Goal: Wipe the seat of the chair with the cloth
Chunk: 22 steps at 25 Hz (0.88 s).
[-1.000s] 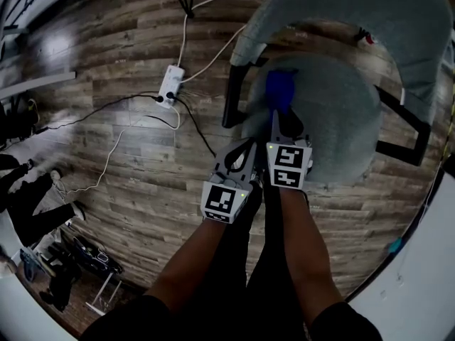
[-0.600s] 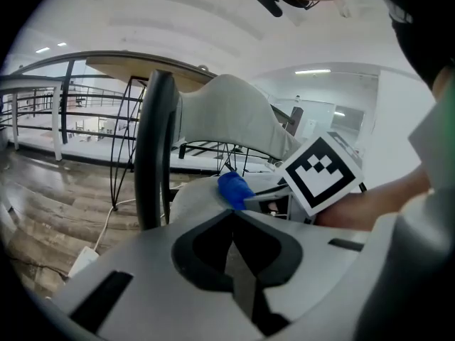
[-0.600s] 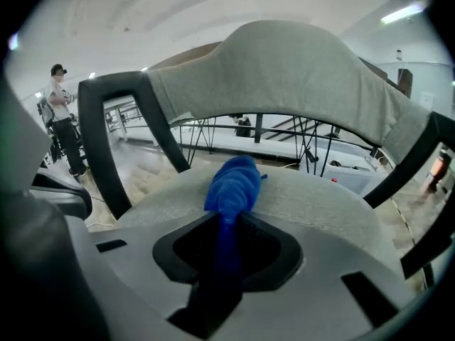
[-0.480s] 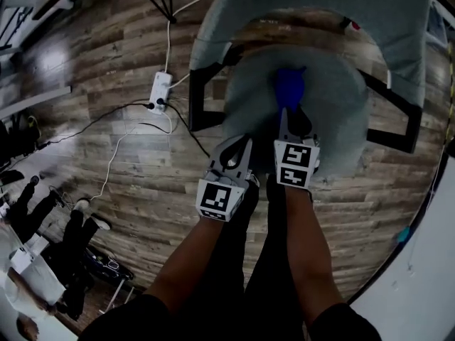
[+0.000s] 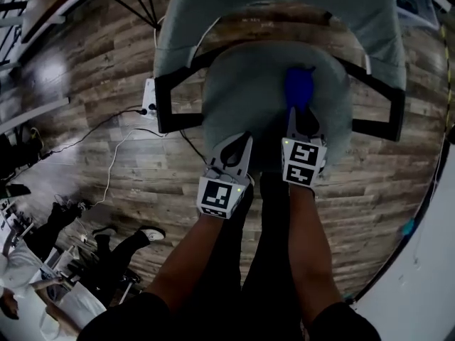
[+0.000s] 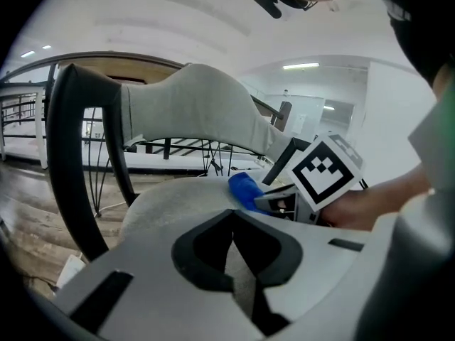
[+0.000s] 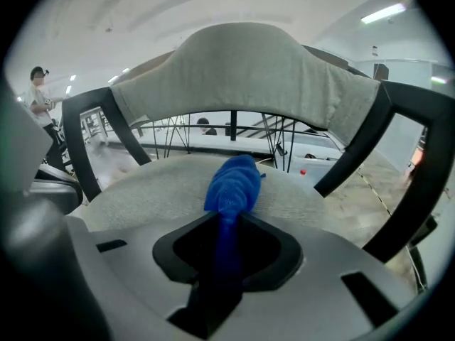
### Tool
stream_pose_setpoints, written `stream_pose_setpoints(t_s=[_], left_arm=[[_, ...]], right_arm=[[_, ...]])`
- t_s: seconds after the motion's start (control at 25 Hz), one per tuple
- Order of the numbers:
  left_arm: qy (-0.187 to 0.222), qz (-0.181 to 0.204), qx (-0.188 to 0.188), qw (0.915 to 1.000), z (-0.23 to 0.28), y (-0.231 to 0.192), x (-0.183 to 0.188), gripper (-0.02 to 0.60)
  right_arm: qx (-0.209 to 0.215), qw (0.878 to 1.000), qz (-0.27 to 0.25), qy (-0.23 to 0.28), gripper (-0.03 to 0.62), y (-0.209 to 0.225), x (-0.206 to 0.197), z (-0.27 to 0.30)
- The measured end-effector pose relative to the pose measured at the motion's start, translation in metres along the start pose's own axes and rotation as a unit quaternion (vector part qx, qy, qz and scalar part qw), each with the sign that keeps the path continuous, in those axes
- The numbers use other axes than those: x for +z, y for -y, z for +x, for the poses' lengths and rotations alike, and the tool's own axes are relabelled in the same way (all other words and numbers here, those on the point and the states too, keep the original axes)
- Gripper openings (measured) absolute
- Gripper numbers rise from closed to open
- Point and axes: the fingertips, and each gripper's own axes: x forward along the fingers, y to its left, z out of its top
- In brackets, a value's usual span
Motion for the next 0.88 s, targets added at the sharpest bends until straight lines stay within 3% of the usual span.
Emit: stream_pose_setpoints(t_s=[0.88], left_arm=[[-0.027, 0.043, -0.026, 0.9984, 0.028, 0.05, -0.006, 0.006]], right_arm=[[-0.09, 0.996, 0.021, -0.005, 0.092, 0.123, -0.035, -0.037]])
